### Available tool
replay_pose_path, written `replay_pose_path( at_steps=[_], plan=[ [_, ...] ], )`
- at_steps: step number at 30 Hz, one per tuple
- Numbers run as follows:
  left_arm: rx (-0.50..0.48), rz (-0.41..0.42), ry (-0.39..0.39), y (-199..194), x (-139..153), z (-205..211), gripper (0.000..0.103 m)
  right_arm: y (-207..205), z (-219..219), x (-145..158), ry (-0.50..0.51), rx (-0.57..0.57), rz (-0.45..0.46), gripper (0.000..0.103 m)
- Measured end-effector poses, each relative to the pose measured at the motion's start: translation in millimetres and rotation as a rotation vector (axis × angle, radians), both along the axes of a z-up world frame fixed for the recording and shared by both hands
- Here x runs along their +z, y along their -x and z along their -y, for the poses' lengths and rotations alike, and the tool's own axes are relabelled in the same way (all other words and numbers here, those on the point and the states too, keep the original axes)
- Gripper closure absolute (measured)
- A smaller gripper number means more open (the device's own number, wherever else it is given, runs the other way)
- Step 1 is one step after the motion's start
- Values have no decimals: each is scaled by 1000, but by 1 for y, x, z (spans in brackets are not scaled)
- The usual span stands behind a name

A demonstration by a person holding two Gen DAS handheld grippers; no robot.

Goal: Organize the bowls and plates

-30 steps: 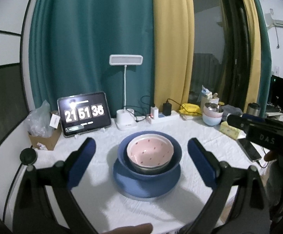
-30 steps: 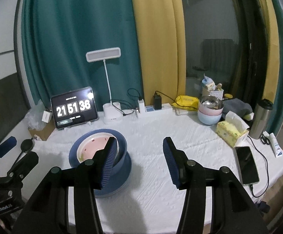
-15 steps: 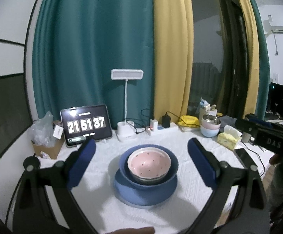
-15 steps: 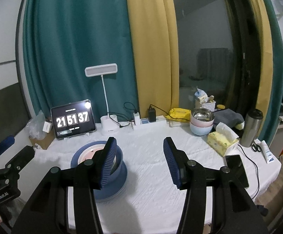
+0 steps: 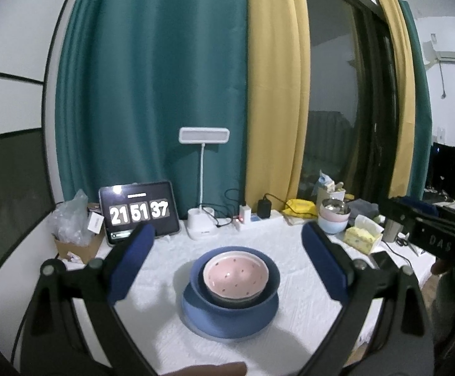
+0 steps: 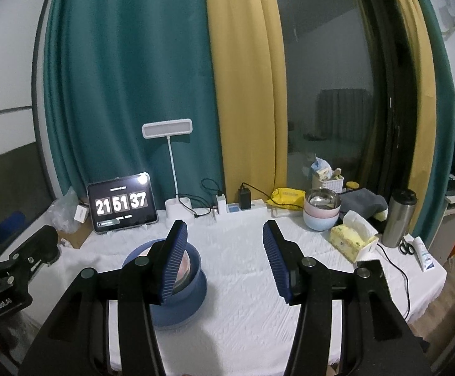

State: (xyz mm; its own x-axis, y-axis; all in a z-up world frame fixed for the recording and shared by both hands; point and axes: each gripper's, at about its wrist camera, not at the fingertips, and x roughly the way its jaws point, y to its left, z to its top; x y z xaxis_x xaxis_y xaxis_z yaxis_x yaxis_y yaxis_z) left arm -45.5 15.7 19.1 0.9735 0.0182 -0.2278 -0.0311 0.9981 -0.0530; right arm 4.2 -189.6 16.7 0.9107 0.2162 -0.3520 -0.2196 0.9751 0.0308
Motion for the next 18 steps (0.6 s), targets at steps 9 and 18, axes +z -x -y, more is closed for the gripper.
replay_pose_path(
  at_steps=[9,18],
  plan=[
    [-4,27,14,6,11,1,7,3,3,7,0,-4,16,49],
    [-6,20,13,6,11,2,7,2,5,7,-4,-10,11,49]
  ],
)
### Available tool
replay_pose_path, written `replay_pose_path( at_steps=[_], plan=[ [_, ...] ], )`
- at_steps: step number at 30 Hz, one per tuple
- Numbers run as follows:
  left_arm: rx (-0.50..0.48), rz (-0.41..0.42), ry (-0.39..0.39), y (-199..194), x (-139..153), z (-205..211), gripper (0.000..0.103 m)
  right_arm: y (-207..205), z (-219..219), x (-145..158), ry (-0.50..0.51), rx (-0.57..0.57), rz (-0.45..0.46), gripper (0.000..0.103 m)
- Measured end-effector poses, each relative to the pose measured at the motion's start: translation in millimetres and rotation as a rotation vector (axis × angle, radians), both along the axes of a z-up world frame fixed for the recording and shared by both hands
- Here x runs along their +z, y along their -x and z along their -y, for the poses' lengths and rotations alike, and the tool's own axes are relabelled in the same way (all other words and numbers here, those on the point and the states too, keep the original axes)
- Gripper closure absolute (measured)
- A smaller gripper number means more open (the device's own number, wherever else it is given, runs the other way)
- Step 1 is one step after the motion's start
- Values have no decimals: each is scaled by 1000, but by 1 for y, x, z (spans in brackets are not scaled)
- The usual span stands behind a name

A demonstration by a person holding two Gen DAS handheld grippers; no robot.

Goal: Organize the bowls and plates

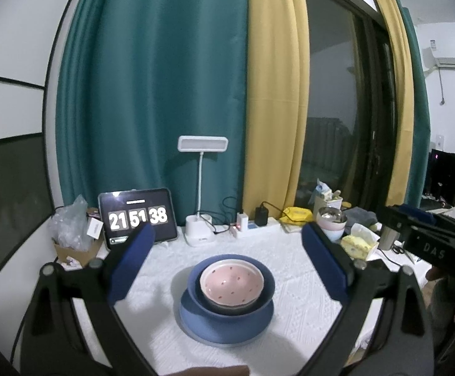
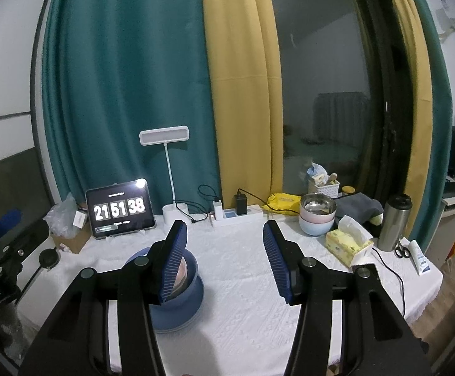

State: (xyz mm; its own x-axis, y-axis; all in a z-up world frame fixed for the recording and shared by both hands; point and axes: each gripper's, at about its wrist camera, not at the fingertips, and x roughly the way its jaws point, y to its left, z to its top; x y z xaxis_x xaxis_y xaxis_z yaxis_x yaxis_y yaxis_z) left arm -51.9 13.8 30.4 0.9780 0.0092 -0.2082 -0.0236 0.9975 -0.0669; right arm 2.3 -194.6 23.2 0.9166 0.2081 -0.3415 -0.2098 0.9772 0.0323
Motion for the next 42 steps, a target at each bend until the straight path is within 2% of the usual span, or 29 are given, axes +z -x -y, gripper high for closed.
replay_pose_path(
  at_steps=[42],
  plan=[
    [-7,-12,2,-1,-3,4,7,-4,3,-7,-2,-6,-18,49]
  ],
)
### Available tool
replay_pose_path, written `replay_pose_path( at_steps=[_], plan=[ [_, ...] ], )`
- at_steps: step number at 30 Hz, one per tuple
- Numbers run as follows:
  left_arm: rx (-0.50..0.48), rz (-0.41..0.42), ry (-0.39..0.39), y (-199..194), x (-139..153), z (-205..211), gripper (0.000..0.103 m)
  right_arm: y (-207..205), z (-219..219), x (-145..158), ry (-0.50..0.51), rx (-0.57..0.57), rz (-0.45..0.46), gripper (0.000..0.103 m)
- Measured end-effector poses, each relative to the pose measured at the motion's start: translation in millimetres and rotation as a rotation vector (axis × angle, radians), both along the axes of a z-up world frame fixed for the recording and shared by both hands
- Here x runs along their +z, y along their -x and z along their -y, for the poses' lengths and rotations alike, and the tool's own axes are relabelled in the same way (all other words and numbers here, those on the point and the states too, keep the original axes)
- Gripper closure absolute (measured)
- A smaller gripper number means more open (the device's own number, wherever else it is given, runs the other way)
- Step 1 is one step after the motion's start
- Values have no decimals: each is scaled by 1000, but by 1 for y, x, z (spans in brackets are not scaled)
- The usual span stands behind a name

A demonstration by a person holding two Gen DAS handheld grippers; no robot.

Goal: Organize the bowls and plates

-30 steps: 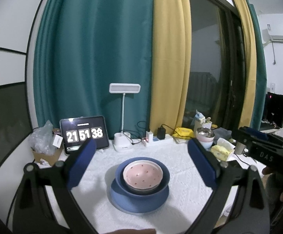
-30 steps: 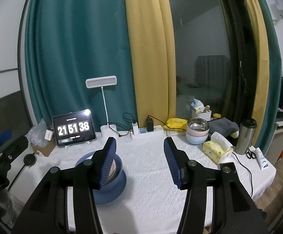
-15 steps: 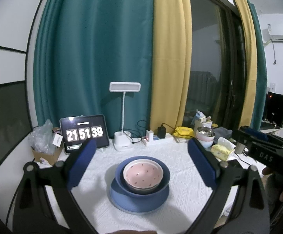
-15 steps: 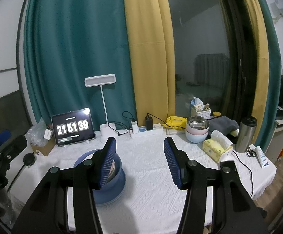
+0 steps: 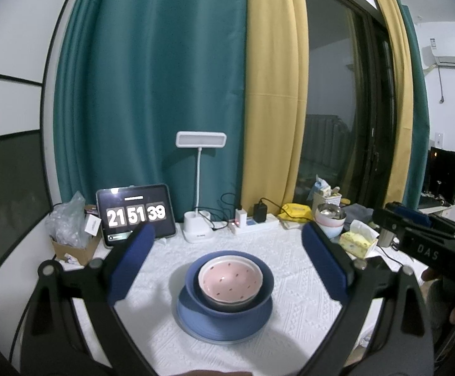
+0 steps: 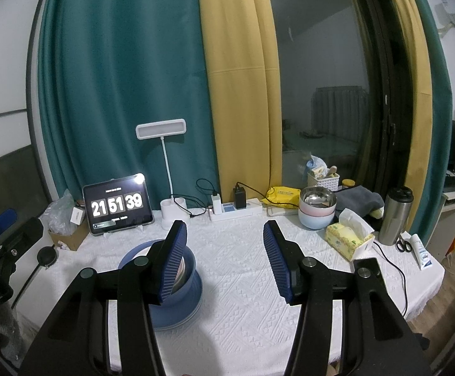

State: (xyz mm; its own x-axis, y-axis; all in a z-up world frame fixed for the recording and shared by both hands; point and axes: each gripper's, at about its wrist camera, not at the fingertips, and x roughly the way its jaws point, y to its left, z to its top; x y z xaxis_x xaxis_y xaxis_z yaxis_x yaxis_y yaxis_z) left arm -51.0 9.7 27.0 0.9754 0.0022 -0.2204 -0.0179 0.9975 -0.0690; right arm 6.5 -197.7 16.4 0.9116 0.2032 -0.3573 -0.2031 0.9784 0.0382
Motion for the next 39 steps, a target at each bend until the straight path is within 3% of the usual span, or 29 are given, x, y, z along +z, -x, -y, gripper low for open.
replay_pose_path(
  at_steps=[39],
  plan=[
    [-15,-3,-11,-4,0,8,7,-1,7,-1,-7,-6,-1,49]
  ],
)
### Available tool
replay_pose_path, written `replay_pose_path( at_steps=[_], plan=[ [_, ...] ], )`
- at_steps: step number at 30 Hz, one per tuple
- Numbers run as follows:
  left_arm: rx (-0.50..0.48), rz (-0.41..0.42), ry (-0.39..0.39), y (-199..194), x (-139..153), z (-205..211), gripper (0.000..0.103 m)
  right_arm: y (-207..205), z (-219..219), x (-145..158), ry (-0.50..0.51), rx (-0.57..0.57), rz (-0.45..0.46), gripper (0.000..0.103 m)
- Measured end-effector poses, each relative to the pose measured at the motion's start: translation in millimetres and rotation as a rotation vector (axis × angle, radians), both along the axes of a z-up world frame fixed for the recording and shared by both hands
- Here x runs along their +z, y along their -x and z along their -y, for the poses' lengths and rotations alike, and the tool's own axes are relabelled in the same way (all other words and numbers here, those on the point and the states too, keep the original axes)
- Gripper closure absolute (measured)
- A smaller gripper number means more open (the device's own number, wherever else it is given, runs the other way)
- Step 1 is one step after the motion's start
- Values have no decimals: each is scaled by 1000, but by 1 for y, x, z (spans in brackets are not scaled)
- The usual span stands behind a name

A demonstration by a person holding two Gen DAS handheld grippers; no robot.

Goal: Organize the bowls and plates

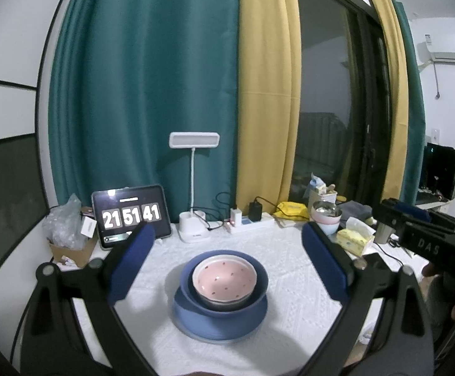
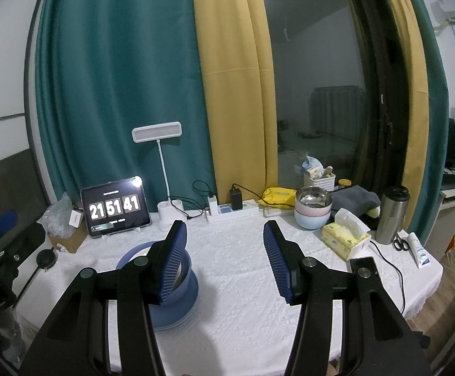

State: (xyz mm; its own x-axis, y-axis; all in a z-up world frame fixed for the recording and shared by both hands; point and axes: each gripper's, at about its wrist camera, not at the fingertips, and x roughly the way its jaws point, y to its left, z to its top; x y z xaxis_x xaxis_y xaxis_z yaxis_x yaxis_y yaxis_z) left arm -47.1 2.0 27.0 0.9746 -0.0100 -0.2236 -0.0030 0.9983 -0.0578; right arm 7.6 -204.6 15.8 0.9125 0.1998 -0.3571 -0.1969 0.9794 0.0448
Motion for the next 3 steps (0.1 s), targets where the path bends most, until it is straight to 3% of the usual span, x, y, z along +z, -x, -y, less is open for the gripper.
replay_pose_path(
  at_steps=[3],
  plan=[
    [-2,-9,-1,-3,-1,0,7,0,1,0,-1,1,-2,49]
  ],
)
